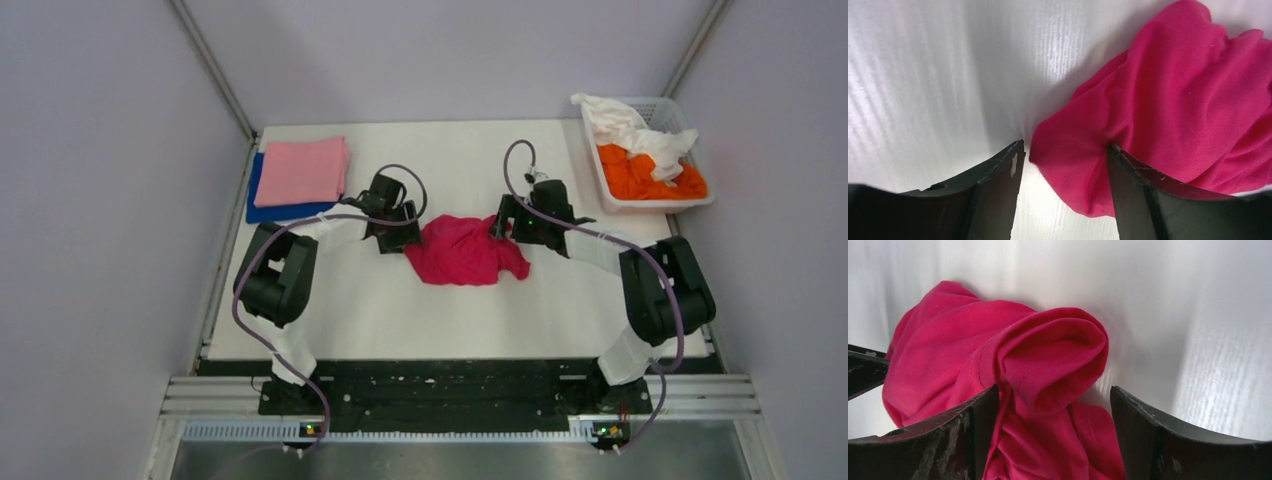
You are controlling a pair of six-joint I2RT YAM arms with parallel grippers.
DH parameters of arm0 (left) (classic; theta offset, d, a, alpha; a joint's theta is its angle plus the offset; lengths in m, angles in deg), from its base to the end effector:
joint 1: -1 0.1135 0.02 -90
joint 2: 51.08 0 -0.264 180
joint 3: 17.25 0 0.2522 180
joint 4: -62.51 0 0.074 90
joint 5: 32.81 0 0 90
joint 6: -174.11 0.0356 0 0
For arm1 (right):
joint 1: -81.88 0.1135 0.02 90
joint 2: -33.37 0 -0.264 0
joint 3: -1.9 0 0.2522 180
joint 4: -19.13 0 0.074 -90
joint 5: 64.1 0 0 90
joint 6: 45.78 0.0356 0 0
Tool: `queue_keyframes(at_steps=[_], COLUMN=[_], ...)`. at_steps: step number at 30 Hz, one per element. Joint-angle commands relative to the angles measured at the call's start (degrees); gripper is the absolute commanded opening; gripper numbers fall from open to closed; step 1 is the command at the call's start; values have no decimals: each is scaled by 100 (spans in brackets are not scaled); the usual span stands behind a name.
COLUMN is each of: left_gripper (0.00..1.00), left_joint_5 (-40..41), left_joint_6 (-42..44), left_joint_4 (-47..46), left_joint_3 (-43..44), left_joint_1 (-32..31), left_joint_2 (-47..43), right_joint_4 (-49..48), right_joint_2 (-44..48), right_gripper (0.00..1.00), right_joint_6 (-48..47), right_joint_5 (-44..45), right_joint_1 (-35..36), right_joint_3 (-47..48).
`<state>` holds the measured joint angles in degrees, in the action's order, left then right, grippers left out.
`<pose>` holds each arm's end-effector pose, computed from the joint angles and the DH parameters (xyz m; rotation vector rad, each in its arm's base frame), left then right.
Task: Fold and stack the t-shirts
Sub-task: Flatten out the tshirt
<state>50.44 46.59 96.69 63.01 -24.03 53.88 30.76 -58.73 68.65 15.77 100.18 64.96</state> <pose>0.3369 -0.1619 0.1696 -0.2486 2.6779 -0.5243 0.3141 0.1105 0.1838 0.0300 2.3377 0.5836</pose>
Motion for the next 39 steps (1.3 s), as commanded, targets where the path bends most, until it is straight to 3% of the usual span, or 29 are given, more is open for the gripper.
queue_keyframes(at_steps=[1, 3, 4, 5, 6, 8, 10, 11, 12, 20, 27, 32, 36, 39], left_gripper=[65, 51, 32, 6, 0, 0, 0, 0, 0, 0, 0, 0, 0, 0], left_joint_5=[-647, -686, -714, -725, -734, -705, -645, -584, -523, 97, 267, 0, 696, 1537], left_joint_6=[39, 30, 32, 35, 62, 152, 263, 312, 341, 695, 1078, 1015, 782, 439], left_joint_4=[-345, -370, -392, -394, -402, -453, -555, -626, -688, -774, -811, -866, -941, -651], left_joint_3=[2, -7, -3, 24, 41, 44, -9, -58, -114, -217, -178, -338, -1049, -1420], left_joint_1=[13, 12, 9, 8, 10, 8, 2, -4, -13, -182, -381, -381, -383, -383], left_joint_2=[205, 310, 339, 344, 304, 110, -260, -499, -736, -2883, -5203, -6212, -6274, -5580], right_joint_4=[-597, -542, -594, -659, -719, -744, -711, -673, -580, 202, 365, 122, 728, 1274], right_joint_2=[-507, -785, -866, -926, -932, -811, -548, -376, -191, 1993, 3756, 4530, 4932, 4913], right_gripper=[79, 72, 68, 65, 61, 49, 15, 4, 0, 0, 0, 0, 0, 0], right_joint_6=[-64, -50, -53, -19, -10, -35, -170, -233, -281, -602, -481, 11, 307, 481], right_joint_5=[-285, -326, -313, -262, -234, -113, 105, 235, 354, 619, -1563, -2690, -1840, -611], right_joint_1=[145, 186, 209, 223, 248, 302, 368, 401, 429, 599, 605, 610, 606, 609], right_joint_3=[435, 619, 656, 674, 689, 714, 717, 725, 741, 931, 1291, 1153, 457, -191])
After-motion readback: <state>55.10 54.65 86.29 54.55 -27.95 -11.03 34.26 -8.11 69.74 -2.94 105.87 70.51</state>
